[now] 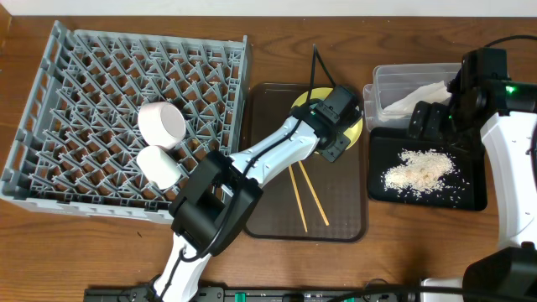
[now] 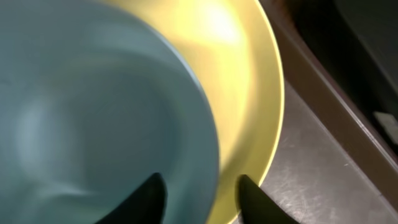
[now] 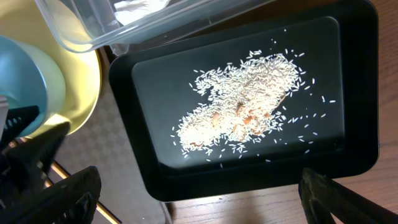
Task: Sort waste into correct bins and load items into the dishwasher
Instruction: 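Carry the blue bowl to the dish rack and place it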
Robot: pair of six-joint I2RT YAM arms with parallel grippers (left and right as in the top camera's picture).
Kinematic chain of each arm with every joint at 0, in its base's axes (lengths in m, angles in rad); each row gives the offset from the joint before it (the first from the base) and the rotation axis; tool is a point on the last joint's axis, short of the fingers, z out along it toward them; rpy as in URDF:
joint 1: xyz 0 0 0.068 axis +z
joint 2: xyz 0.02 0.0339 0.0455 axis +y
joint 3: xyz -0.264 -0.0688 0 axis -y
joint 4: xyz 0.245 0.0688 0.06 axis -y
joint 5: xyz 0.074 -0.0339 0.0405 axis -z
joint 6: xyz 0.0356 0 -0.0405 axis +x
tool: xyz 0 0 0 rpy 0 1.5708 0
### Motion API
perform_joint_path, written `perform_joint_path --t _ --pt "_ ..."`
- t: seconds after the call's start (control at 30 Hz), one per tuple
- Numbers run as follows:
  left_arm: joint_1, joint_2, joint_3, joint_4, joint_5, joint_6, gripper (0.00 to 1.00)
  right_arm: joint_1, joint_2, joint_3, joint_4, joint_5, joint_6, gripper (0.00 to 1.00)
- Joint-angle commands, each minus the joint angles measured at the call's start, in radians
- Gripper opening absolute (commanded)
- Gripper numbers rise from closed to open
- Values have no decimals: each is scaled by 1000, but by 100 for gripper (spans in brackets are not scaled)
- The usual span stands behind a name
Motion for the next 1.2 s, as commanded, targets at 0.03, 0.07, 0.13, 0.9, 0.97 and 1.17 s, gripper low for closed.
perform_joint_path --t 0.03,0.07,0.13,0.9,0.97,1.17 --pt "3 7 4 5 -27 7 24 -18 -10 18 -3 10 -9 99" --pt "3 3 4 5 -28 7 21 -18 -10 18 -5 10 -9 99" --pt "3 -6 4 4 -28 7 19 -18 -10 18 -8 10 -9 99" --pt "477 -436 4 -64 499 -40 8 -18 -10 18 -20 10 -20 99" --pt "560 -424 4 -64 656 -52 8 -18 -10 18 -20 10 -20 99" --pt "780 -365 3 -52 977 -176 7 -18 -10 18 -24 10 -20 99"
